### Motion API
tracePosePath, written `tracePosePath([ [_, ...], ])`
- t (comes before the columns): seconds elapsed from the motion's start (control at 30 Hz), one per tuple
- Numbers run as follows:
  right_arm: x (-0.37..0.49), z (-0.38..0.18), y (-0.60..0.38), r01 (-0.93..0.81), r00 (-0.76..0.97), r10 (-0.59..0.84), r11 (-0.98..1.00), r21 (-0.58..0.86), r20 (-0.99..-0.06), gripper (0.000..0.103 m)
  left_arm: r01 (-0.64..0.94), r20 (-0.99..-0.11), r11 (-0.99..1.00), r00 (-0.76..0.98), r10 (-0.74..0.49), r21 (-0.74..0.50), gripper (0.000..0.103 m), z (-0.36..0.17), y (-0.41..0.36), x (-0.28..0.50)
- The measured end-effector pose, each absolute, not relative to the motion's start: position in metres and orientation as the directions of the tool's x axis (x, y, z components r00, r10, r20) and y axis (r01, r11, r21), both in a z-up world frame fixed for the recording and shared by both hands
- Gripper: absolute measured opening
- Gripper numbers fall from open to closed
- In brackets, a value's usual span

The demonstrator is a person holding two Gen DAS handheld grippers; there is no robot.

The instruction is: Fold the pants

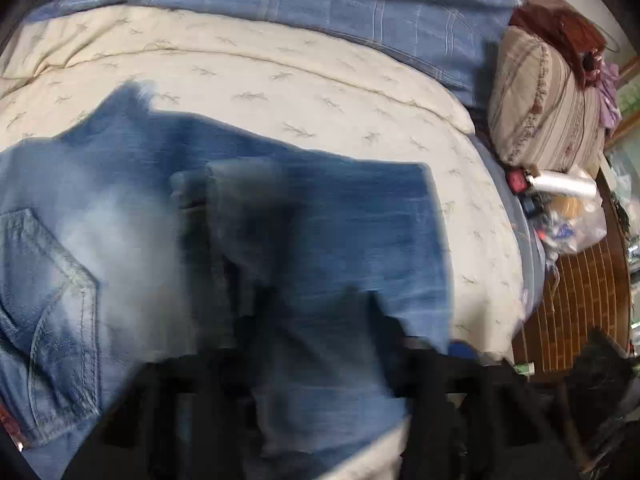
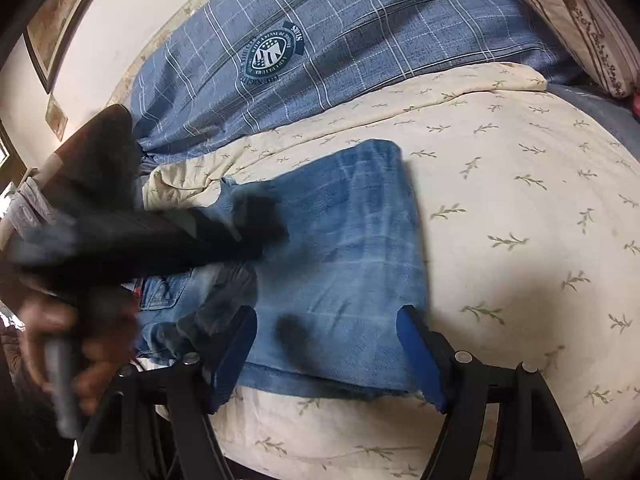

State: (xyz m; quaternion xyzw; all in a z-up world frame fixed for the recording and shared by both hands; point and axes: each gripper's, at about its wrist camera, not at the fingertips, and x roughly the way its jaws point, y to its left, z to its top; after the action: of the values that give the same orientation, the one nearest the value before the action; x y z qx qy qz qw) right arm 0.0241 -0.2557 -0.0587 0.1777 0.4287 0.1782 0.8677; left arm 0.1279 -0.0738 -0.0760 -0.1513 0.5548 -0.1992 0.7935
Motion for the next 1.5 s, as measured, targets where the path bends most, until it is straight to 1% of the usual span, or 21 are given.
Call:
tracePosePath([
  [0.1, 0.02, -0.057, -0.265, -0.147, 0.591, 0.46, 0.869, 0.472, -0.663, 0.075, 0.054, -0.808, 0.86, 0.316, -0.497, -0.508, 0.034, -0.07, -0.051, 0.124],
  [0.13, 0.019, -0.055, -0.269, -0.144, 0.6, 0.471, 0.859, 0.492, -0.647, 0.075, 0.047, -0.793, 0.849, 0.331, -0.511, -0.527, 0.039, -0.066, -0.046, 0.122],
  [0.17, 0.018, -0.053, -0.271, -0.149, 0.608, 0.484, 0.848, 0.508, -0.629, 0.075, 0.066, -0.757, 0.818, 0.341, -0.557, -0.572, 0.046, -0.059, -0.043, 0.119],
  [0.23, 0.02, -0.05, -0.269, -0.173, 0.609, 0.518, 0.826, 0.537, -0.601, 0.075, 0.104, -0.695, 0.759, 0.335, -0.636, -0.643, 0.052, -0.049, -0.04, 0.112],
  [0.3, 0.025, -0.056, -0.263, -0.173, 0.576, 0.538, 0.816, 0.552, -0.615, 0.075, 0.124, -0.664, 0.737, 0.353, -0.659, -0.665, 0.056, -0.039, -0.037, 0.107],
  [0.37, 0.028, -0.061, -0.258, -0.16, 0.567, 0.514, 0.835, 0.526, -0.643, 0.075, 0.094, -0.68, 0.765, 0.4, -0.615, -0.637, 0.057, -0.034, -0.025, 0.1],
  [0.4, 0.026, -0.06, -0.258, -0.163, 0.575, 0.51, 0.838, 0.521, -0.64, 0.075, 0.065, -0.676, 0.761, 0.414, -0.61, -0.646, 0.058, -0.036, -0.016, 0.094],
  [0.53, 0.023, -0.051, -0.252, -0.202, 0.6, 0.512, 0.84, 0.504, -0.614, 0.075, 0.014, -0.638, 0.684, 0.346, -0.688, -0.73, 0.058, -0.055, -0.005, 0.081],
  [0.67, 0.026, -0.058, -0.241, -0.213, 0.564, 0.528, 0.836, 0.506, -0.635, 0.075, 0.012, -0.641, 0.685, 0.34, -0.688, -0.729, 0.056, -0.059, -0.014, 0.082],
  [0.77, 0.027, -0.059, -0.24, -0.219, 0.563, 0.533, 0.833, 0.507, -0.632, 0.075, -0.01, -0.671, 0.713, 0.347, -0.655, -0.701, 0.056, -0.065, -0.018, 0.088],
  [0.83, 0.027, -0.061, -0.242, -0.216, 0.557, 0.538, 0.829, 0.515, -0.633, 0.075, -0.024, -0.678, 0.709, 0.316, -0.663, -0.705, 0.056, -0.073, -0.027, 0.093],
  [0.93, 0.028, -0.064, -0.243, -0.213, 0.551, 0.541, 0.827, 0.52, -0.635, 0.075, -0.031, -0.682, 0.713, 0.323, -0.656, -0.701, 0.056, -0.073, -0.03, 0.092],
  [1.03, 0.028, -0.064, -0.243, -0.215, 0.554, 0.54, 0.828, 0.517, -0.634, 0.075, -0.046, -0.711, 0.737, 0.308, -0.632, -0.675, 0.044, -0.073, -0.031, 0.091],
  [1.1, 0.029, -0.065, -0.243, -0.212, 0.553, 0.543, 0.825, 0.523, -0.632, 0.075, -0.041, -0.726, 0.755, 0.31, -0.613, -0.655, 0.039, -0.071, -0.031, 0.089],
  [1.17, 0.03, -0.066, -0.243, -0.21, 0.553, 0.545, 0.823, 0.528, -0.63, 0.075, -0.043, -0.751, 0.777, 0.293, -0.591, -0.628, 0.028, -0.075, -0.031, 0.087],
  [1.23, 0.03, -0.067, -0.243, -0.209, 0.553, 0.543, 0.824, 0.526, -0.632, 0.075, -0.056, -0.771, 0.79, 0.268, -0.577, -0.611, 0.023, -0.079, -0.034, 0.086],
  [1.3, 0.03, -0.067, -0.243, -0.21, 0.554, 0.542, 0.826, 0.523, -0.632, 0.075, -0.043, -0.76, 0.782, 0.276, -0.588, -0.621, 0.024, -0.077, -0.034, 0.084],
  [1.37, 0.03, -0.068, -0.243, -0.211, 0.555, 0.542, 0.826, 0.523, -0.631, 0.075, -0.042, -0.771, 0.795, 0.276, -0.573, -0.606, 0.024, -0.078, -0.036, 0.084],
  [1.4, 0.03, -0.068, -0.243, -0.21, 0.554, 0.543, 0.825, 0.525, -0.631, 0.075, -0.043, -0.781, 0.804, 0.271, -0.562, -0.594, 0.02, -0.08, -0.036, 0.084],
  [1.43, 0.03, -0.068, -0.243, -0.209, 0.555, 0.543, 0.824, 0.526, -0.631, 0.075, -0.048, -0.793, 0.815, 0.27, -0.546, -0.577, 0.012, -0.081, -0.038, 0.085],
  [1.5, 0.031, -0.068, -0.244, -0.207, 0.553, 0.545, 0.822, 0.53, -0.63, 0.075, -0.068, -0.793, 0.811, 0.276, -0.544, -0.58, 0.009, -0.082, -0.035, 0.084],
])
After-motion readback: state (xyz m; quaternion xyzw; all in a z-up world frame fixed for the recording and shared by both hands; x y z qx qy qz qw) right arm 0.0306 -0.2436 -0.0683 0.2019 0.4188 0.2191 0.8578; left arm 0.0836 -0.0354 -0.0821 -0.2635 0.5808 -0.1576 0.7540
